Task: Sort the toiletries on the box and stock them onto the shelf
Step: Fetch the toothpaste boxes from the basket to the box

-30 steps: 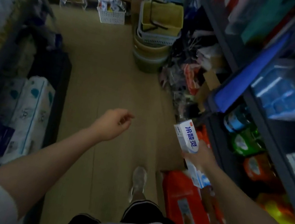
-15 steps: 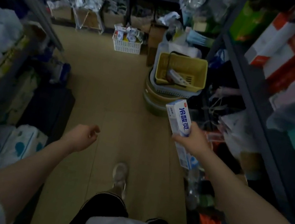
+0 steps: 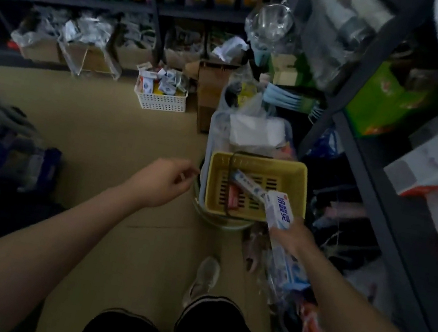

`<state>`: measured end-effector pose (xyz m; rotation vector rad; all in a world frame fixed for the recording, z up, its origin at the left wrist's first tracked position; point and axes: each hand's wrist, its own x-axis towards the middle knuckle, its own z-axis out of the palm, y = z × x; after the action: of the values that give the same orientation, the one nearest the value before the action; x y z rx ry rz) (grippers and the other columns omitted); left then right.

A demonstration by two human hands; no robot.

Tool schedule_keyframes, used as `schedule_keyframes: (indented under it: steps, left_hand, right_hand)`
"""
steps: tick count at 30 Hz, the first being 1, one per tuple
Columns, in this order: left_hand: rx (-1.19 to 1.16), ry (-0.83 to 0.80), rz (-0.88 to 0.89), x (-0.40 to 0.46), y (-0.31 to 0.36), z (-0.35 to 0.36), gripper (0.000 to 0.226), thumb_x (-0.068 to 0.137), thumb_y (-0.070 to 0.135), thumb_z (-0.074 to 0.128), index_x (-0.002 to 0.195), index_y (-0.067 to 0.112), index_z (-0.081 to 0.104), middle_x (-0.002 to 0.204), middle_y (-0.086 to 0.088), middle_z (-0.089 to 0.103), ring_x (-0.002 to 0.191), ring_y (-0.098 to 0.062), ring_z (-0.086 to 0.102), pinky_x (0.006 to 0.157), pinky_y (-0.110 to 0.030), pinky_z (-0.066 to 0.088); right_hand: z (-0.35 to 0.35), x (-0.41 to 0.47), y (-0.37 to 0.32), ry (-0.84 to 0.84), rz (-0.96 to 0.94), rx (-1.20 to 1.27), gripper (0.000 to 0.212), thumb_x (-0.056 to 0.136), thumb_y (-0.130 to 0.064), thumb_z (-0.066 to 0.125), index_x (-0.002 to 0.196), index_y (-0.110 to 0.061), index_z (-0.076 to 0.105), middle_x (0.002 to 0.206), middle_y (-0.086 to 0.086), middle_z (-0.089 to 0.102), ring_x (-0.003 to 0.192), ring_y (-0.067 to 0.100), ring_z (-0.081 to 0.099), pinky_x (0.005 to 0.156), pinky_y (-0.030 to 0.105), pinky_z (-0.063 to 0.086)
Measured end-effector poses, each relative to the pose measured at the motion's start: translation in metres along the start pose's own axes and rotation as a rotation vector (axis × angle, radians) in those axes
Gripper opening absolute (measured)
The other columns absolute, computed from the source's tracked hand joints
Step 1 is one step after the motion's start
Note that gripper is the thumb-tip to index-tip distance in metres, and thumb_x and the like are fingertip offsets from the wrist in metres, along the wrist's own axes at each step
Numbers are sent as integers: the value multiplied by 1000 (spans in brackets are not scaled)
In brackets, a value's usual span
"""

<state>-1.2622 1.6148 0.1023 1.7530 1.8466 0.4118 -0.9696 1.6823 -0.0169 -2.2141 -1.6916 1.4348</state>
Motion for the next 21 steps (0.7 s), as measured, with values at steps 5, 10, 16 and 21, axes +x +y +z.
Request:
schedule_keyframes:
  steps: [5,10,16,21]
  left_hand:
    - [-226,11,-131,110,-28,21,16,93,23,52,108,27,57,92,9,59,84,-9,61,74,-21,45]
    - [-300,11,-240,170,-59,44,12,93,24,51,103,30,56,91,10,60,85,-9,62,74,-22,48]
    - [-288,-66,-252,205,-83,57,15,93,22,53,106,25,59,98,2,64,87,-15,64,80,-31,50]
    - [-199,-264,-156,214,-86,46,24,93,19,52,117,16,58,97,1,60,90,-19,63,77,-28,47]
  right_hand:
    - [19,123,-26,-93,-110,-145,62,81,-41,66,131,-18,39,119,4,59,101,27,59,78,40,52]
    - [56,198,-43,-185,-164,-449,71,78,-62,57,134,-22,39,125,8,58,105,30,58,86,40,50]
    - [69,226,-49,-259,-93,-576,65,88,-49,54,139,-13,34,126,17,55,107,34,56,83,42,49]
    - [37,175,-53,-22,-59,-300,41,94,-21,52,130,-5,45,130,17,52,115,33,51,89,35,45]
